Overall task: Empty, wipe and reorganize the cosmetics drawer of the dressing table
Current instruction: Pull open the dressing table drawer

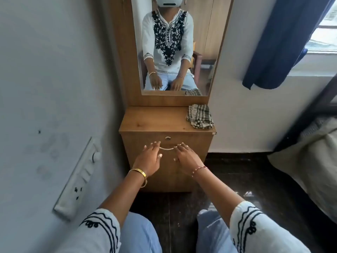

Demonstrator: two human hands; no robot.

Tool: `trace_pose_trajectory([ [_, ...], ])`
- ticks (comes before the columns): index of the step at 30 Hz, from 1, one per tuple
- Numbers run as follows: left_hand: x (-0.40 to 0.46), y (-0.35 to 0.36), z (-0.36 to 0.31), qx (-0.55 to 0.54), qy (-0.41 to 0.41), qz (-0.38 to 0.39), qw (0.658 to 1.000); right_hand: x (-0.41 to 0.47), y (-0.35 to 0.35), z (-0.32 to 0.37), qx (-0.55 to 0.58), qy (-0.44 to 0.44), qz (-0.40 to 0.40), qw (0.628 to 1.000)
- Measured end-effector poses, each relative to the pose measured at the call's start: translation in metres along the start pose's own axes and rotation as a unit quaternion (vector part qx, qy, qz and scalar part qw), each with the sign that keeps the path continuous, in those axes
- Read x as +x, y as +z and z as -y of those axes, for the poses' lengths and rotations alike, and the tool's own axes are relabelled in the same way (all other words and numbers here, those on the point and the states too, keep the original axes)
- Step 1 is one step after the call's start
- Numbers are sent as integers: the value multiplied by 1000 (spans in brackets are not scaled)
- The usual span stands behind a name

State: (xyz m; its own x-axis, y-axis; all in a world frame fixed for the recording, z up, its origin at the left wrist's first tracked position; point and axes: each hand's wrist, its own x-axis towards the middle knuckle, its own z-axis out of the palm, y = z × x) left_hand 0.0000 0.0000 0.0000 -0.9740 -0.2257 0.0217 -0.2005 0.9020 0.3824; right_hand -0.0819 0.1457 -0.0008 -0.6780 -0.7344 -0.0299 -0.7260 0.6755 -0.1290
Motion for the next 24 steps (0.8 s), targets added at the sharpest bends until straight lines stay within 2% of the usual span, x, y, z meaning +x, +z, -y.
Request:
trace_pose_trajectory([
  [3, 18, 10, 6, -22, -33, 29, 999, 21, 10, -5, -10, -7, 66, 998],
  [6, 39, 24, 10, -24, -53, 58, 997, 41, 13, -7, -19, 1, 98, 995],
  [11, 61, 39, 23, -36, -64, 46, 996, 59, 18, -9, -49, -12, 75, 996],
  [16, 62, 48, 28, -16, -68, 67, 995, 68, 16, -6, -53, -2, 70, 996],
  [20, 50, 49, 20, 5, -60, 53, 997, 60, 17, -3, -46, -10, 55, 997],
  [24, 18, 57, 15, -28, -57, 18, 998, 33, 24, 3, -49, -34, 26, 998],
])
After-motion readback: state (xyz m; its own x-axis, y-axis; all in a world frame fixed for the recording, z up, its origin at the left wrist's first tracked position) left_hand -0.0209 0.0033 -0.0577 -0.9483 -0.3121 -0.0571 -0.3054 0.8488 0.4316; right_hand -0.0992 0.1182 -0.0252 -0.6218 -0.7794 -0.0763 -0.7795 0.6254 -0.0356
